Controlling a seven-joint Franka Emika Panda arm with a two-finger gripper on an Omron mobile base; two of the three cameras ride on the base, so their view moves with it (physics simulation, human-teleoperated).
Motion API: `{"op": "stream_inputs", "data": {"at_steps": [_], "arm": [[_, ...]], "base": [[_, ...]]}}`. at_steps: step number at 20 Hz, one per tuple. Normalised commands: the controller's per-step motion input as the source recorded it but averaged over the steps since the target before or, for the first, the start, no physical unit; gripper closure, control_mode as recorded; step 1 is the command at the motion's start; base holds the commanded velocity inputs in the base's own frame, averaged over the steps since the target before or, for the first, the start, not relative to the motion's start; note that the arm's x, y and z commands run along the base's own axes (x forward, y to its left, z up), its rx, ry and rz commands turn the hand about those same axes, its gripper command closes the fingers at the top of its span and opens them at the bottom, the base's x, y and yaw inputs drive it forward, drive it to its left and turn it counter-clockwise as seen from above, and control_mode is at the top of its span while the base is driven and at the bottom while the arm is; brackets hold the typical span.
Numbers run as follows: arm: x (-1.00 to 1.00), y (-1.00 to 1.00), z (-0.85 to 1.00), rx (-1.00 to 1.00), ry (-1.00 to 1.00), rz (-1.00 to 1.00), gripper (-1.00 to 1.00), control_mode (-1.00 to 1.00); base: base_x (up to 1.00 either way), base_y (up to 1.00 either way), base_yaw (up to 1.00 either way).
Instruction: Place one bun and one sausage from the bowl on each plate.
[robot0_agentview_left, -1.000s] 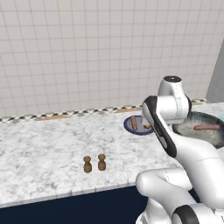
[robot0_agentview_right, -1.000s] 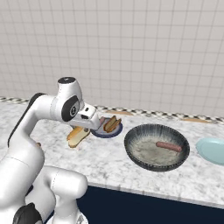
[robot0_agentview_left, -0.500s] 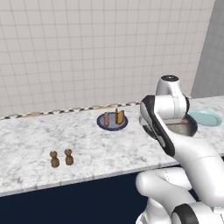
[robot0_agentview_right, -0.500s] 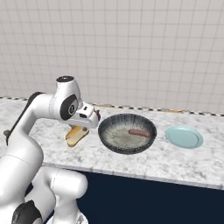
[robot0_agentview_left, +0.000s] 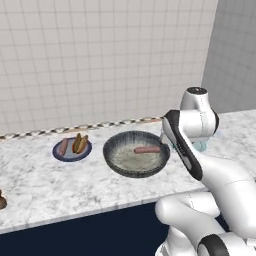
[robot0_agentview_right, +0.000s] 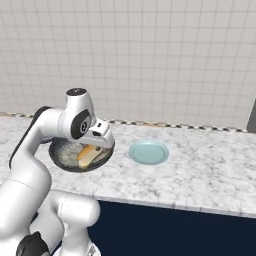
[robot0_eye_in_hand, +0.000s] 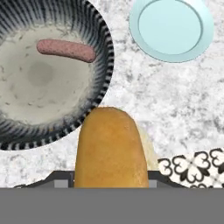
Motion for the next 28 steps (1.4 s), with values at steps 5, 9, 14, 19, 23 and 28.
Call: {"op": "stream_inputs", "data": {"at_steps": [5,9,14,19,23,28], "arm": [[0.00,0.00,0.00,0.00,0.00,0.00,1.00,1.00],[0.00,0.00,0.00,0.00,0.00,0.00,1.00,1.00],[0.00,0.00,0.00,0.00,0.00,0.00,1.00,1.00],[0.06,-0.04,0.00,0.00,0.00,0.01,1.00,-1.00],[0.67,-0.56,-0.08,0.05,0.00,0.01,1.00,-1.00],[1.00,-0.45,-0.18,0.05,0.00,0.00,1.00,-1.00]], "base": [[0.35,-0.59,0.00],[0.05,-0.43,-0.01],[0.38,-0.19,0.02],[0.44,-0.08,0.10],[0.00,0.00,0.00],[0.00,0.00,0.00]]}}
